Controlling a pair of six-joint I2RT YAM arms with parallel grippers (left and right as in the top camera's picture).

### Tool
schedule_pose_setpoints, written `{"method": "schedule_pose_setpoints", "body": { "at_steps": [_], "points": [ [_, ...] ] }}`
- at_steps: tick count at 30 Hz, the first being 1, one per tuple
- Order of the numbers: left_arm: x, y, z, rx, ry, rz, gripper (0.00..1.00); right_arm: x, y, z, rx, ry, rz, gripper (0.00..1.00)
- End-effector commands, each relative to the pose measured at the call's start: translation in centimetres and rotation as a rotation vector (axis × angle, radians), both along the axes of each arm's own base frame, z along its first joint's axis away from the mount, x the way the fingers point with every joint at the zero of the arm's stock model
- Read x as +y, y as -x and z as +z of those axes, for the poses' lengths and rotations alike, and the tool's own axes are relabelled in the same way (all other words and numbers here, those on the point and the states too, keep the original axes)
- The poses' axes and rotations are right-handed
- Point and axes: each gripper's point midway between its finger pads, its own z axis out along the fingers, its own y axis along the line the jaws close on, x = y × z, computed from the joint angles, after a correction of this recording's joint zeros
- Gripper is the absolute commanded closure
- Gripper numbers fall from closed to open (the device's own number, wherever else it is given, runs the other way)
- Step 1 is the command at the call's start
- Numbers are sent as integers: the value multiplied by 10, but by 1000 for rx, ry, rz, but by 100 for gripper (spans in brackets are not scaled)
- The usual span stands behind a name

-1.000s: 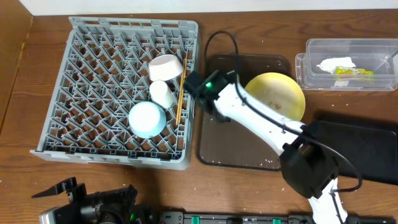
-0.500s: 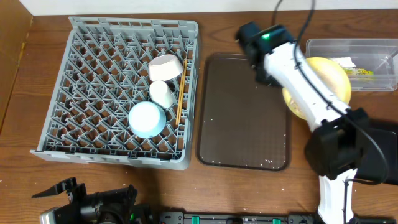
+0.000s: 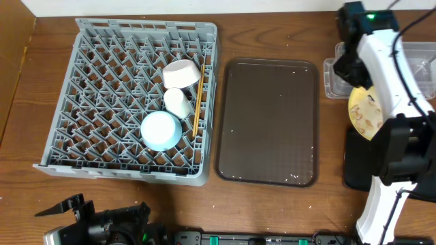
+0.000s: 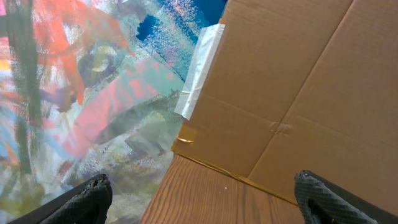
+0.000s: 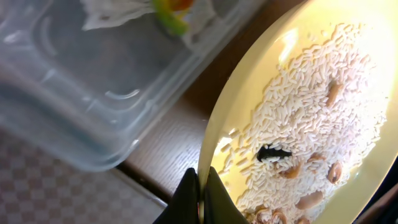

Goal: Sort waste into correct bins and load items into the dishwasher
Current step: 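Carry the yellow plate right over the black waste bin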

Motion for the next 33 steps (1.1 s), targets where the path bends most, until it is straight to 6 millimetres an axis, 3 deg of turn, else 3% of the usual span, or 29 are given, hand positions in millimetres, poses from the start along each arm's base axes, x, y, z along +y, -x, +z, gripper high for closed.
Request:
{"method": "schedule_pose_setpoints", "body": {
  "at_steps": [1,14,23,33],
  "points": [
    [-2,10,-1,-26,30,41,5,-12,4,5,-20,-28,-134,99],
    [-2,10,-1,-26,30,41,5,-34,14,-1,-7,-185,-335,99],
    [-2,10,-1,-26,30,42,5,-51,19,-1,11,-199,-330,99],
    [-2,10,-1,-26,29,41,5,-52,20,-1,12,-380,-348,99]
  ]
}}
